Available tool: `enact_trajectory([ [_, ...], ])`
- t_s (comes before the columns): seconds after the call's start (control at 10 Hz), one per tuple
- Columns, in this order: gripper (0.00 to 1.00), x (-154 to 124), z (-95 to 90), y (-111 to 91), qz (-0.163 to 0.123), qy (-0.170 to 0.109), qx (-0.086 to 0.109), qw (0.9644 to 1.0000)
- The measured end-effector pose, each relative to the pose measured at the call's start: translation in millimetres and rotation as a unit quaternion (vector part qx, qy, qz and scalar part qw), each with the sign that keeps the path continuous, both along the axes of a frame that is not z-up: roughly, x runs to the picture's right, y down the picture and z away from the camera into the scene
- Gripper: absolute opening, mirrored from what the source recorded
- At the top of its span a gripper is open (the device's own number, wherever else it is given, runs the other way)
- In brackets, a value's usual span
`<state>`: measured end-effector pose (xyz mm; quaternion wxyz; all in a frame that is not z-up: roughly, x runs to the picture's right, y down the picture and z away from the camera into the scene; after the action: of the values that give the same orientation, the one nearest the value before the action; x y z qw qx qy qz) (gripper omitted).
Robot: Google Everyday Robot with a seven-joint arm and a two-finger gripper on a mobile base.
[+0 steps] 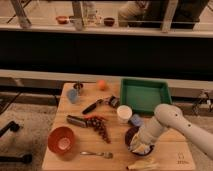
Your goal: Wipe purple bowl with towel
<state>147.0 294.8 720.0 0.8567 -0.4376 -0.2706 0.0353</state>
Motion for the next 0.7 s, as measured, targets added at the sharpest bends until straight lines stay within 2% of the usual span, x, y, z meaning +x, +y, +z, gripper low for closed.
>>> enact_trajectory([
  [0.7,0.00,-30,-6.3,-7,0.002,-0.022,0.006,0.9997],
])
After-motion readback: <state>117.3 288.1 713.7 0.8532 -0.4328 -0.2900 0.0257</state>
